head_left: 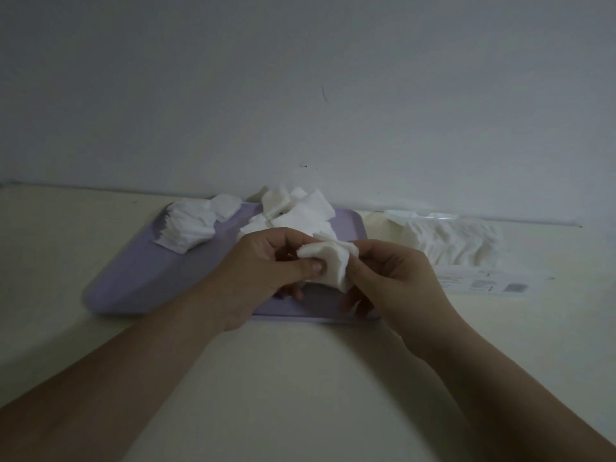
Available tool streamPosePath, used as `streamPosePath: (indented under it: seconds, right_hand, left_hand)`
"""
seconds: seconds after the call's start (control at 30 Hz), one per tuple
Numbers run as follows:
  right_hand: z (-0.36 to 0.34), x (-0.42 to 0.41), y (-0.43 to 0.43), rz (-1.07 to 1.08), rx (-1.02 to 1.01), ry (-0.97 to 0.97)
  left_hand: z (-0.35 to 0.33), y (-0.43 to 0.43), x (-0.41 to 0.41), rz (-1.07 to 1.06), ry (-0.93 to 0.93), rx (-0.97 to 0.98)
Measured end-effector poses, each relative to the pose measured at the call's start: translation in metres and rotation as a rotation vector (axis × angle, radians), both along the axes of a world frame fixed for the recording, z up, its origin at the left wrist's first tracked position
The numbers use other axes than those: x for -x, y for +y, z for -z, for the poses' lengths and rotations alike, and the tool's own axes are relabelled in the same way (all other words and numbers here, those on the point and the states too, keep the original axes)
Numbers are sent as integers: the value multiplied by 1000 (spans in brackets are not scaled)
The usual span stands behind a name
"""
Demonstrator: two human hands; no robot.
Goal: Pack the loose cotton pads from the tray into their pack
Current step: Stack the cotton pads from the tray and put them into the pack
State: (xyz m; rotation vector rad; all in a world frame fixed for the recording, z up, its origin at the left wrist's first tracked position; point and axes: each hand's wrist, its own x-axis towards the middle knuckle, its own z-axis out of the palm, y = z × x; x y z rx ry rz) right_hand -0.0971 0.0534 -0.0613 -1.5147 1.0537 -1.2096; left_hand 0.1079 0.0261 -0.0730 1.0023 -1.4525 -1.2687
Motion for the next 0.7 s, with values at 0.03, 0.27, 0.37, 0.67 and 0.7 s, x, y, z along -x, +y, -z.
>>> streamPosePath:
  seconds: [0.03,0.27,0.37,0.67,0.7]
  right_hand:
    - [0,0,0,-5,-4,-2]
    - [-1,1,2,-32,-3,-24]
    - [-6,3,4,-105,-3,-13]
    - [0,12,-4,38,130,282]
    - [1,15,-6,78,178,386]
  left_hand:
    - [0,1,0,-4,-8,0]
    - [-1,1,0,-29,-12,-8]
    - [-3,3,1,-42,2,6]
    - [3,2,4,-81,-160,120]
    - [3,3,5,-81,-218,121]
